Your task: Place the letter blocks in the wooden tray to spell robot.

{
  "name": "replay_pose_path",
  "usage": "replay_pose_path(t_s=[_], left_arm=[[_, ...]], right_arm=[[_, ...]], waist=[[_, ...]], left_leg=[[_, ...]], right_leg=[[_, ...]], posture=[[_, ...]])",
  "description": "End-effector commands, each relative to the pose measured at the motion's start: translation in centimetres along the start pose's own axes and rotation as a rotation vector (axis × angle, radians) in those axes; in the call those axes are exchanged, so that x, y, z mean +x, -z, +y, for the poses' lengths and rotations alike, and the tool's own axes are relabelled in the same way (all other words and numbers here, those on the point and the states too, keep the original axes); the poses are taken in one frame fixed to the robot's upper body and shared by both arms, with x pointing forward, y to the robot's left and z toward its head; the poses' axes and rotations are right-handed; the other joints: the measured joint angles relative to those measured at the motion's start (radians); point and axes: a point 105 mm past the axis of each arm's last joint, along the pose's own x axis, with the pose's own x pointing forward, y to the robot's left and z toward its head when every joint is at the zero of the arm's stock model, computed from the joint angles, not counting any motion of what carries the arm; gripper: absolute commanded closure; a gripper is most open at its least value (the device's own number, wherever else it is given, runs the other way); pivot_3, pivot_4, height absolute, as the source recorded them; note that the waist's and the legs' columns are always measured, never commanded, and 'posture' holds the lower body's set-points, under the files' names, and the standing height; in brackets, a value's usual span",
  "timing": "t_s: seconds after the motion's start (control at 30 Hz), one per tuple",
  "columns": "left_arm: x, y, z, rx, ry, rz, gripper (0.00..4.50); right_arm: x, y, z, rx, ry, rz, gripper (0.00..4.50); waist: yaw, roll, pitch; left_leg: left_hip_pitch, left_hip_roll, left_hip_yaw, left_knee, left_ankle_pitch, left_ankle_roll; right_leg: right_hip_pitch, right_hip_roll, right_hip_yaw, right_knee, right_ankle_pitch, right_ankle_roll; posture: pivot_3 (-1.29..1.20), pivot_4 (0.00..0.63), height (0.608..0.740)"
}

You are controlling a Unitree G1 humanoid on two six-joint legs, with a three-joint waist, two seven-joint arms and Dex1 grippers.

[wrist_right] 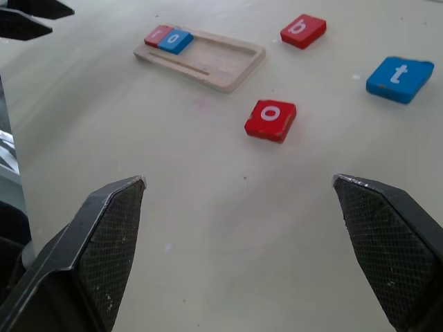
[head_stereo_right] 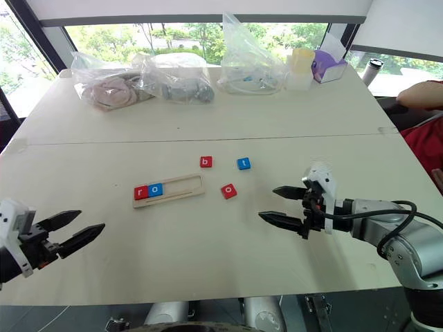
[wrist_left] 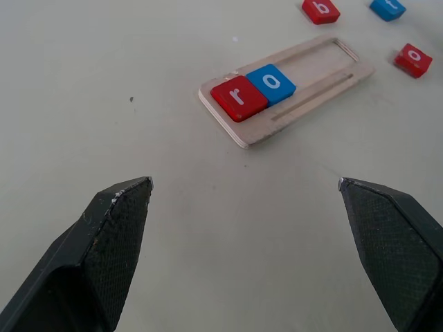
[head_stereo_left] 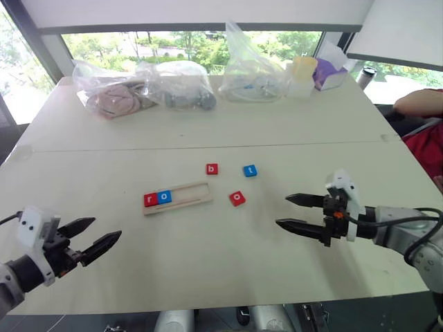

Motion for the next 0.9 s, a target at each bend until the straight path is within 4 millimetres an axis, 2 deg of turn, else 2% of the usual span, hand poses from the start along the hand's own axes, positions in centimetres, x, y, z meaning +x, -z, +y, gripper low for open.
replay_pose_path(t_s=[0.03, 0.27, 0.43, 0.53, 0.63, 0.83, 0.9], left_arm=[[-0.4, -0.9, -0.2, 0.034, 0.0, -0.024, 0.0], [-0.1, -1.1, 0.3, 0.062, -0.033, -0.009, 0.0], [0.0, -1.6, 2.3, 0.166, -0.158, 0.022, 0.0], [0.3, -2.7, 2.2, 0.201, -0.126, 0.011, 0.0], [1.2, -4.8, 1.6, 0.243, -0.034, -0.001, 0.0], [2.7, -6.5, 0.9, 0.32, 0.103, 0.044, 0.0], [4.8, -6.6, 1.3, 0.412, 0.16, 0.079, 0.0]], right_arm=[[0.0, -0.9, 0.0, -0.045, -0.002, -0.02, 0.05], [0.6, -1.1, -0.3, -0.08, 0.021, -0.012, 0.05], [1.4, -0.9, -0.7, -0.101, 0.062, 0.019, 0.05], [1.7, -1.3, -1.1, -0.118, 0.081, 0.013, 0.05], [1.9, -2.0, -0.8, -0.131, 0.038, 0.005, 0.05], [2.0, -3.1, -0.1, -0.136, -0.014, 0.003, 0.05], [2.7, -3.5, 0.9, -0.145, -0.04, -0.007, 0.05]], waist=[[0.0, 0.0, 0.0], [0.001, 0.0, 0.0], [0.001, 0.0, 0.0], [0.0, 0.0, 0.0], [0.003, 0.0, 0.0], [0.0, 0.0, 0.0], [0.0, 0.001, 0.0]], left_leg=[[0.0, 0.0, 0.0, 0.0, 0.0, 0.0], [0.0, 0.0, 0.0, 0.0, 0.0, 0.0], [0.0, -0.001, 0.0, 0.0, 0.0, 0.0], [0.0, 0.0, 0.0, 0.0, 0.0, 0.0], [0.0, 0.0, -0.001, 0.0, 0.0, 0.0], [0.0, -0.001, 0.0, 0.0, 0.0, 0.0], [0.001, -0.001, 0.0, -0.001, 0.0, 0.0]], right_leg=[[0.0, 0.0, 0.0, 0.0, 0.0, 0.0], [0.0, 0.0, 0.0, 0.0, 0.0, 0.0], [0.0, 0.0, 0.0, 0.002, 0.0, 0.0], [0.0, 0.0, 0.0, 0.002, 0.0, 0.0], [0.0, 0.0, 0.0, 0.002, 0.0, -0.001], [0.0, 0.0, 0.0, 0.003, 0.001, -0.002], [0.0, 0.0, 0.0, 0.003, 0.002, -0.002]], posture=[[0.0, 0.15, 0.74], [0.0, 0.15, 0.74], [0.0, 0.15, 0.74], [0.0, 0.15, 0.74], [0.0, 0.15, 0.74], [0.0, 0.15, 0.74], [0.0, 0.15, 0.74]])
